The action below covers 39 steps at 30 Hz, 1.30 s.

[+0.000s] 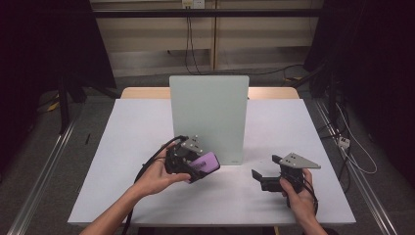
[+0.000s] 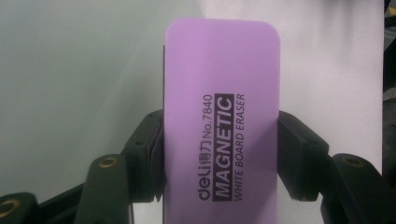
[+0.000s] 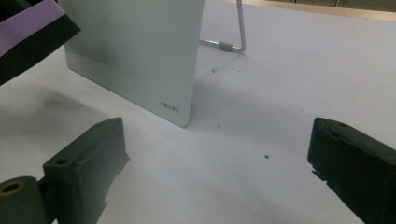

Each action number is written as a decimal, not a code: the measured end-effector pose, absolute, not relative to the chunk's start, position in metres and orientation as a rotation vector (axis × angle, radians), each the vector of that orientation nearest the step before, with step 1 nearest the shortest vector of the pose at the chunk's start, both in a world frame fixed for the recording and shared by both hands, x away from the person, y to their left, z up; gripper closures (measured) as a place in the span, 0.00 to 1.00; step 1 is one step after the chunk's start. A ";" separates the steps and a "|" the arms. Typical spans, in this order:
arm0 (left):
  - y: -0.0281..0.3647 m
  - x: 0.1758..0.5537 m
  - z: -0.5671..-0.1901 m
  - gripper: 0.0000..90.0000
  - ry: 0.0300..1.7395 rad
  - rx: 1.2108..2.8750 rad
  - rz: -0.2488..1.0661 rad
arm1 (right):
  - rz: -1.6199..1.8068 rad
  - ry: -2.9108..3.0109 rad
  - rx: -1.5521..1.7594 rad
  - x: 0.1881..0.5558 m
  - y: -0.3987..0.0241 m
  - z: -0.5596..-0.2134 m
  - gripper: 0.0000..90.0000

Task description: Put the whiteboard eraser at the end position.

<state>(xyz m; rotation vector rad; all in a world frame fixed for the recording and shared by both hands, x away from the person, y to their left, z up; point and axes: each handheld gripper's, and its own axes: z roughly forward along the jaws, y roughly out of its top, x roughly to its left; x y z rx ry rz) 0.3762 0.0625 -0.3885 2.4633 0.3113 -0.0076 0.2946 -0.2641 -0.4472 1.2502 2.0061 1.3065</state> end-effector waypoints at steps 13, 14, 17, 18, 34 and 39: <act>0.051 0.365 -0.400 0.46 0.292 2.493 -0.059 | 1.296 2.008 1.243 0.296 -0.262 -0.447 0.05; 0.050 0.364 -0.401 0.46 0.292 2.489 -0.062 | 1.297 2.010 1.242 0.296 -0.262 -0.446 0.05; 0.049 0.364 -0.403 0.46 0.310 2.501 -0.069 | 1.294 2.014 1.235 0.295 -0.260 -0.446 0.05; 0.047 0.364 -0.405 0.46 0.319 2.498 -0.085 | 1.293 2.014 1.233 0.295 -0.260 -0.446 0.05; 0.033 0.362 -0.423 0.45 0.304 2.550 -0.164 | 1.295 2.014 1.234 0.295 -0.260 -0.446 0.05; 0.031 0.360 -0.426 0.45 0.307 2.549 -0.149 | 1.297 2.014 1.237 0.296 -0.260 -0.446 0.05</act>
